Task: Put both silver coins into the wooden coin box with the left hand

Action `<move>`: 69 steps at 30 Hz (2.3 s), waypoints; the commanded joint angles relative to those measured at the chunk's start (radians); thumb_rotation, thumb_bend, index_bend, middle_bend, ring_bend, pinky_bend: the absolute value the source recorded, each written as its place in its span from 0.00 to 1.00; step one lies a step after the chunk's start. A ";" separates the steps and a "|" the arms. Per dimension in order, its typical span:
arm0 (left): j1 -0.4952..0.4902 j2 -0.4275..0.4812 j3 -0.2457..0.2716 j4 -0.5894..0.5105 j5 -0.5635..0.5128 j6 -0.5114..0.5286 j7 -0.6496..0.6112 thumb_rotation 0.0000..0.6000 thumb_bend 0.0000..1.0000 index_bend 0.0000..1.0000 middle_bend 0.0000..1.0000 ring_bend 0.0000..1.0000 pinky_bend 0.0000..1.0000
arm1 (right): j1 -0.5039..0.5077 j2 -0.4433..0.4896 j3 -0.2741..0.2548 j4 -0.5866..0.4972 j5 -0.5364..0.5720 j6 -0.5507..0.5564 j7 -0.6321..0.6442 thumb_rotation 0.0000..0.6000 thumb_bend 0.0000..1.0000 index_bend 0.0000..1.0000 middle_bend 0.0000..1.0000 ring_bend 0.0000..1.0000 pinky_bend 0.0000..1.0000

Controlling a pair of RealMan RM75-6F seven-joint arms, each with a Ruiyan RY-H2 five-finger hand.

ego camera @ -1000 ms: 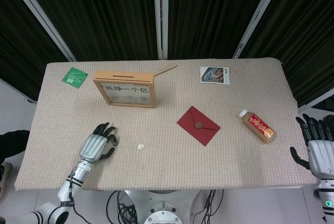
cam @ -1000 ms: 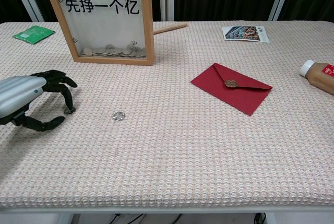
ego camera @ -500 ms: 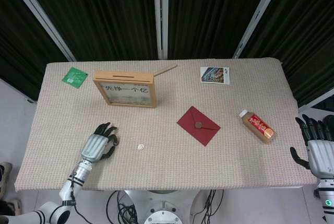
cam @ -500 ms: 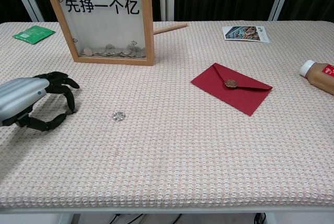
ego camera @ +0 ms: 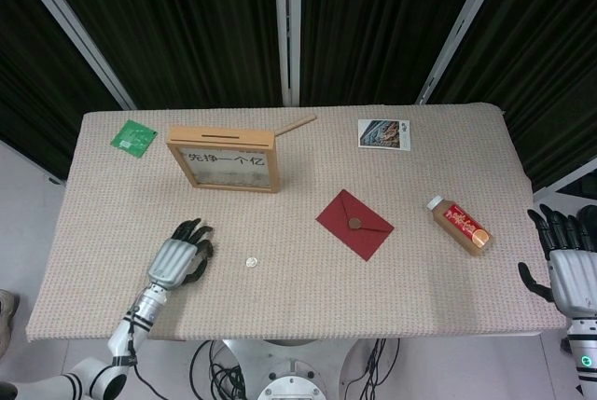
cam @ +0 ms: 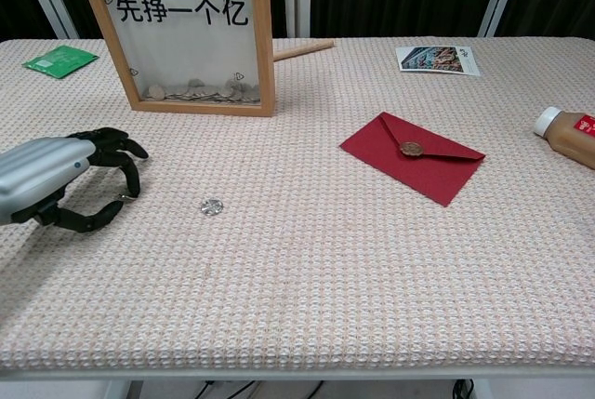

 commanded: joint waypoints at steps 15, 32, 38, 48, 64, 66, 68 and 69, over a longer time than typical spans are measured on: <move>-0.019 -0.035 -0.015 0.057 0.019 0.030 -0.021 1.00 0.26 0.45 0.18 0.02 0.10 | -0.001 0.002 0.001 0.005 0.006 -0.001 0.007 1.00 0.31 0.00 0.00 0.00 0.00; -0.015 -0.091 -0.015 0.170 0.056 0.115 -0.038 1.00 0.32 0.51 0.24 0.05 0.11 | 0.000 0.003 -0.001 0.003 0.006 -0.006 0.007 1.00 0.31 0.00 0.00 0.00 0.00; -0.018 -0.094 -0.015 0.177 0.054 0.112 -0.045 1.00 0.35 0.52 0.24 0.05 0.11 | 0.001 0.007 -0.002 0.003 0.006 -0.010 0.006 1.00 0.32 0.00 0.00 0.00 0.00; -0.016 -0.082 -0.012 0.162 0.041 0.096 -0.042 1.00 0.44 0.57 0.25 0.05 0.12 | 0.002 0.007 -0.002 0.004 0.010 -0.014 0.011 1.00 0.33 0.00 0.00 0.00 0.00; 0.003 0.126 -0.049 -0.173 0.044 0.177 0.018 1.00 0.49 0.61 0.25 0.05 0.12 | -0.002 0.016 0.001 -0.008 -0.002 0.004 0.016 1.00 0.33 0.00 0.00 0.00 0.00; -0.001 0.207 -0.065 -0.282 0.035 0.171 0.049 1.00 0.49 0.62 0.25 0.05 0.13 | -0.002 0.017 0.001 -0.010 -0.006 0.007 0.014 1.00 0.33 0.00 0.00 0.00 0.00; -0.008 0.280 -0.091 -0.381 0.029 0.174 0.087 1.00 0.49 0.63 0.25 0.05 0.13 | -0.002 0.016 0.000 -0.011 -0.008 0.008 0.011 1.00 0.33 0.00 0.00 0.00 0.00; -0.012 0.308 -0.105 -0.420 0.025 0.175 0.100 1.00 0.49 0.63 0.25 0.05 0.13 | -0.002 0.016 0.001 -0.012 -0.009 0.008 0.011 1.00 0.33 0.00 0.00 0.00 0.00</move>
